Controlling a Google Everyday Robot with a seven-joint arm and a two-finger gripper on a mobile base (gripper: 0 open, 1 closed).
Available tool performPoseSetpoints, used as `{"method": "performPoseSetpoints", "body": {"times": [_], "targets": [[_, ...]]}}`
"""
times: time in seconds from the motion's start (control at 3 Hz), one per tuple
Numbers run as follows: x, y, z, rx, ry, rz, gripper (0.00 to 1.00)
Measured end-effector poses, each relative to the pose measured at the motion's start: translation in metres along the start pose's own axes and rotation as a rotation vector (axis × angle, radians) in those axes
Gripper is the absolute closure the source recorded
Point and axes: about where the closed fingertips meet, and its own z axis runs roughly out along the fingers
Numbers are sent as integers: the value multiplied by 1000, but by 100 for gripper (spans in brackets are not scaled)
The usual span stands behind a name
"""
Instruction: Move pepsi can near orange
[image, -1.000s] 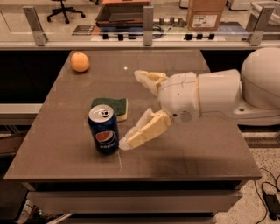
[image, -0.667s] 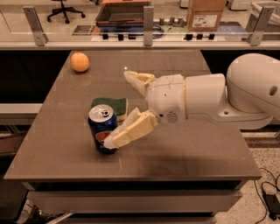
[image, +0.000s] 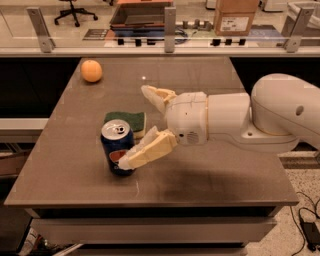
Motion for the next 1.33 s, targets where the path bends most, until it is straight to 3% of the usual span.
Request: {"method": "performPoseSetpoints", "body": {"times": [0.67, 1.0, 1.33], "targets": [[30, -6, 20, -9, -95, 31, 0], [32, 0, 26, -35, -115, 21, 18], [30, 1, 28, -38, -114, 18, 42]]}}
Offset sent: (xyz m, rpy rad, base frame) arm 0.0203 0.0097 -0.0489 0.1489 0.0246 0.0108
